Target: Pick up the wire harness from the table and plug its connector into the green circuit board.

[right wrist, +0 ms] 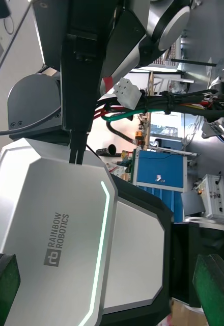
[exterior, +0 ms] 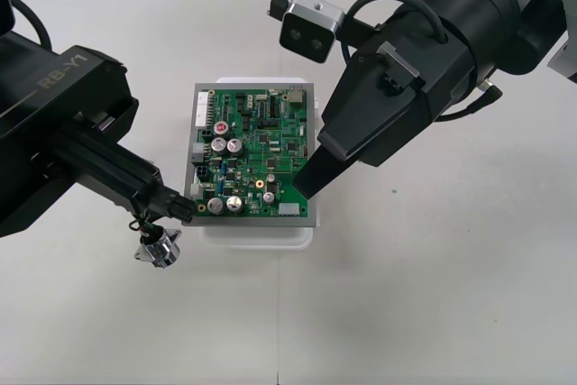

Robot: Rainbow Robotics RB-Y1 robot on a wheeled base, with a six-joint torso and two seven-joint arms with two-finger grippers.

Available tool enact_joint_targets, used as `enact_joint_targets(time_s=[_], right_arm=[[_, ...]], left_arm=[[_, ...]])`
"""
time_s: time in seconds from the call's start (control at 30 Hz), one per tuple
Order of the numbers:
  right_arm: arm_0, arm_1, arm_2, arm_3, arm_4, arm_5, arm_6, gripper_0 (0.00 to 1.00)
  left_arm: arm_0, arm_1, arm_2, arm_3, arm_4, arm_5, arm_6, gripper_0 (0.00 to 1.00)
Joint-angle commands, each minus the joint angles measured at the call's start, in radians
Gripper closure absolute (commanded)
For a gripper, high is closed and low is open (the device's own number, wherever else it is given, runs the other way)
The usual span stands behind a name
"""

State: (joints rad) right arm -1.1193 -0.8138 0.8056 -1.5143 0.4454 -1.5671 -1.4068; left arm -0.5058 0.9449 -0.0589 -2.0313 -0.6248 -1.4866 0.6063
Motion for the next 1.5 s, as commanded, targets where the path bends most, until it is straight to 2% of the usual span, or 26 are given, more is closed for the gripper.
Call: enact_joint_targets(time_s=[0.03,0.43,0.6,0.87,1.27,1.5], right_arm=[[0.019,-0.013,-0.092,-0.009,0.067,-0.004,0.084,0.00],[0.115,-0.038,-0.170,-0.041,0.119,-0.004,0.190,0.00],[0.151,-0.039,-0.267,-0.092,0.234,-0.004,0.196,0.00],[0.190,-0.036,-0.350,-0.147,0.361,-0.004,0.227,0.00],[0.273,-0.030,-0.477,-0.325,0.661,-0.004,0.246,0.00],[0.277,-0.015,-0.488,-0.368,0.789,-0.004,0.238,0.00]], left_arm=[[0.050,0.040,0.059,0.019,0.027,-0.084,-0.048,1.00],[0.153,0.038,0.131,0.089,0.043,-0.084,-0.099,1.00],[0.208,0.038,0.142,0.105,0.043,-0.084,-0.184,1.00],[0.274,0.031,0.145,0.126,0.043,-0.084,-0.240,1.00],[0.274,0.023,0.145,0.304,-0.010,-0.084,-0.396,1.00],[0.236,0.023,0.145,0.381,-0.041,-0.084,-0.422,1.00]])
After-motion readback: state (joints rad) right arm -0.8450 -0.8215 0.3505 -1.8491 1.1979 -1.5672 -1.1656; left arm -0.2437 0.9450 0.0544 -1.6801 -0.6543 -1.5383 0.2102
